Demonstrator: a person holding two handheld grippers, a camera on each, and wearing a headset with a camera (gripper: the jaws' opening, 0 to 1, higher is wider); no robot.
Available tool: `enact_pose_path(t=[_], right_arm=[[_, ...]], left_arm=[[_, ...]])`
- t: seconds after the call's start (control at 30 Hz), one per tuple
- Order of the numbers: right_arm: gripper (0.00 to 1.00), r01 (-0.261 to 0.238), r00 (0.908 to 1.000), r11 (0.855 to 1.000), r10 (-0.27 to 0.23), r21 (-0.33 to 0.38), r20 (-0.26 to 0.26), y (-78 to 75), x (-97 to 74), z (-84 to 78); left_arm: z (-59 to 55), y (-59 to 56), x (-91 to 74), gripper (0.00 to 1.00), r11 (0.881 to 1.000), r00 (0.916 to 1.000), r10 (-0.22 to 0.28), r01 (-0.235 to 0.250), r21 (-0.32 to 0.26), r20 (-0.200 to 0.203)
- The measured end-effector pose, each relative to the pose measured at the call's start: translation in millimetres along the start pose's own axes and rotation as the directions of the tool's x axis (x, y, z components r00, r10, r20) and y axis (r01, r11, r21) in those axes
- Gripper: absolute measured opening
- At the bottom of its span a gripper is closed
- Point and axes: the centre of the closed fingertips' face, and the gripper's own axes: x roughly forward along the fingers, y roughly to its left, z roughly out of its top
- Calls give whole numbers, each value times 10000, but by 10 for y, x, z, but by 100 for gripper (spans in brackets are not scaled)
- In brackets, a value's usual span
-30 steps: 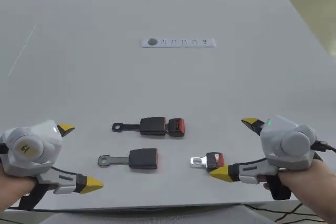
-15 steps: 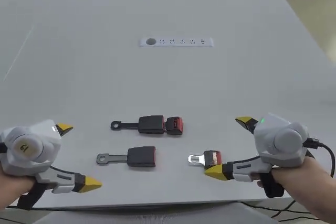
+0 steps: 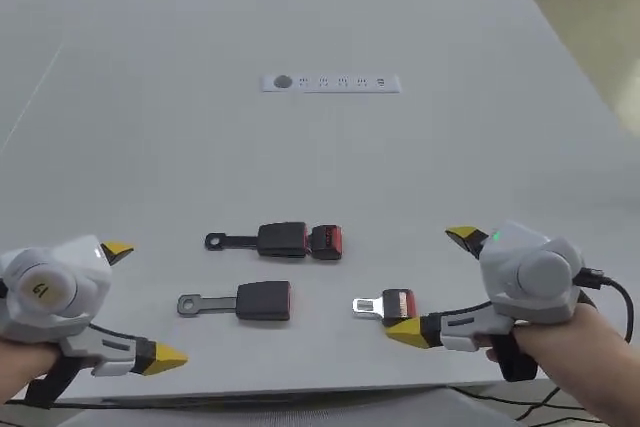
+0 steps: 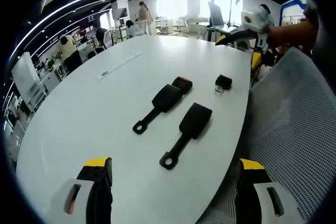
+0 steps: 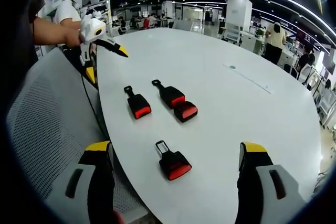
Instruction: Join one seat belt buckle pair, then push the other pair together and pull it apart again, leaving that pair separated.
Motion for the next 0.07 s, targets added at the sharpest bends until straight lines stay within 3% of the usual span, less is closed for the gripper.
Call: enact_pose_path(t=[0.07], right_arm=[[100,-9,10000,10000,9,-14,-37,10,-10,-10]], left_arm=[[1,-2,-4,100,10000,10000,3,-3,-2,-10]])
